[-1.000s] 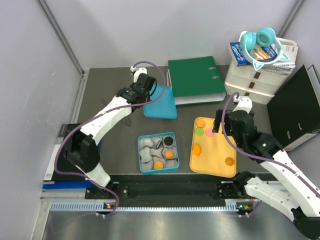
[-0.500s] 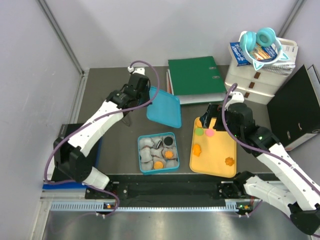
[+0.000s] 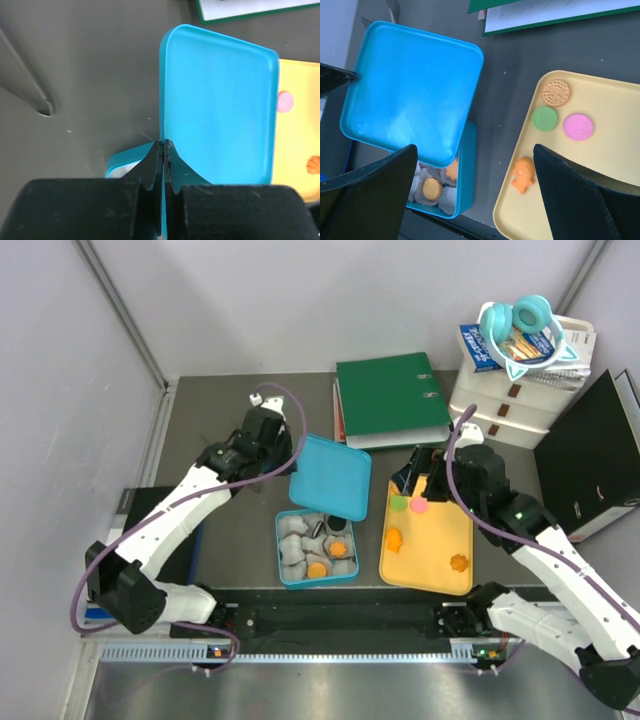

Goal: Pack the cookies

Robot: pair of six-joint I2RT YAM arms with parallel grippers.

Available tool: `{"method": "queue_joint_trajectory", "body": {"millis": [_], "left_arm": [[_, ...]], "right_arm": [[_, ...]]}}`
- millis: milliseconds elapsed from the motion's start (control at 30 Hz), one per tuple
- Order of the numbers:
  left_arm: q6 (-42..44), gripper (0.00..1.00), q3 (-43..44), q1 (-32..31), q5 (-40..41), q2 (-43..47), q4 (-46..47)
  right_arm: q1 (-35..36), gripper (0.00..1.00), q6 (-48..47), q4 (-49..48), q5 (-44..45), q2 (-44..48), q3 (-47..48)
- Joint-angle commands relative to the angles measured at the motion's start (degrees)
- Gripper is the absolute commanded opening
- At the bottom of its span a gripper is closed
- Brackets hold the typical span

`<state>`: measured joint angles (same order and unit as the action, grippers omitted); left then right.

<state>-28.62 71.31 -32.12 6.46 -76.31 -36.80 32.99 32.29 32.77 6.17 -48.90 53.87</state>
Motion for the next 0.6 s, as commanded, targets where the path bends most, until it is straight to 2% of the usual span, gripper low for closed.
{"method": "queue_joint_trajectory", "body": {"millis": [0,300,567], "left_arm": [[-3.19,0.0,-0.91,0.04,-7.85,4.24,9.54],[-5.83,0.0,-1.26,0.04,-14.81,4.6,14.2],[-6.8,0.0,-1.26,-0.05,-18.23,4.42,15.53]], "right_arm": [[-2.05,0.99,3.21,-7.01,-8.0,0.13,-1.57],[-6.62,0.99,11.91,-19.32,-22.86,1.53,-8.94],[-8.03,0.99,14.2,-24.77,-25.51,-0.49,-10.8]]}}
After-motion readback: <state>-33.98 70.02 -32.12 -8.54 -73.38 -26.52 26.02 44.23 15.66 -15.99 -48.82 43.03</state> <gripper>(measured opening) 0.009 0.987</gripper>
